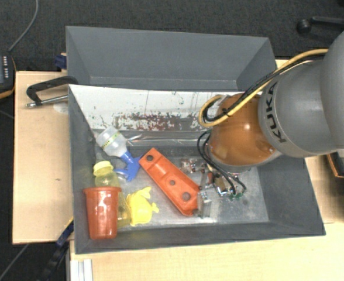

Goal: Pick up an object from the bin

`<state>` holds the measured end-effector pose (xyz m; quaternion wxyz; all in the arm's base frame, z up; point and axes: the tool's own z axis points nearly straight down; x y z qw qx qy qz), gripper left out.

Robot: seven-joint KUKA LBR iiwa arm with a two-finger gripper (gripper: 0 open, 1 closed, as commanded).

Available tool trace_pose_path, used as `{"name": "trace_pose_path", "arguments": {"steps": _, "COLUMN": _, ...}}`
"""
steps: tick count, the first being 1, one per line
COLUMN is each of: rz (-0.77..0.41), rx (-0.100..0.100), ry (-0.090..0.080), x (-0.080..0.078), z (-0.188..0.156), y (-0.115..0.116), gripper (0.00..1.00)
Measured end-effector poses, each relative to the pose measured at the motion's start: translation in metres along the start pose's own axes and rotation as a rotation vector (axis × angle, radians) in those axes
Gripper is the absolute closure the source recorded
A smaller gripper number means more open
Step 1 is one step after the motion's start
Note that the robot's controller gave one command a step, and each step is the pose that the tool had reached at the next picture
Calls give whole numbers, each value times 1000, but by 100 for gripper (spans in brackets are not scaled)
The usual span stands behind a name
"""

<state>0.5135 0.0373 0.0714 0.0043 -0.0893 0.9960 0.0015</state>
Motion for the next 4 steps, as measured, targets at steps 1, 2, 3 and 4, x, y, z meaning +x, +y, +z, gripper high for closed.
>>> {"name": "trace_pose_path", "arguments": {"steps": 1, "rz": -4, "rx": 0, "ry": -2, "x": 7, "z": 0, "y": 18, "gripper": 100}}
{"name": "trace_pose_path", "arguments": {"steps": 2, "rz": -4, "rx": 0, "ry": -2, "x": 7, "z": 0, "y": 18, "gripper": 100}}
{"name": "trace_pose_path", "arguments": {"steps": 3, "rz": 6, "rx": -1, "ry": 3, "x": 8, "z": -41, "y": 18, "gripper": 100}}
{"name": "trace_pose_path", "arguments": {"steps": 4, "rz": -8, "rx": 0, "ry": -7, "x": -17, "z": -147, "y": -3, "gripper": 100}}
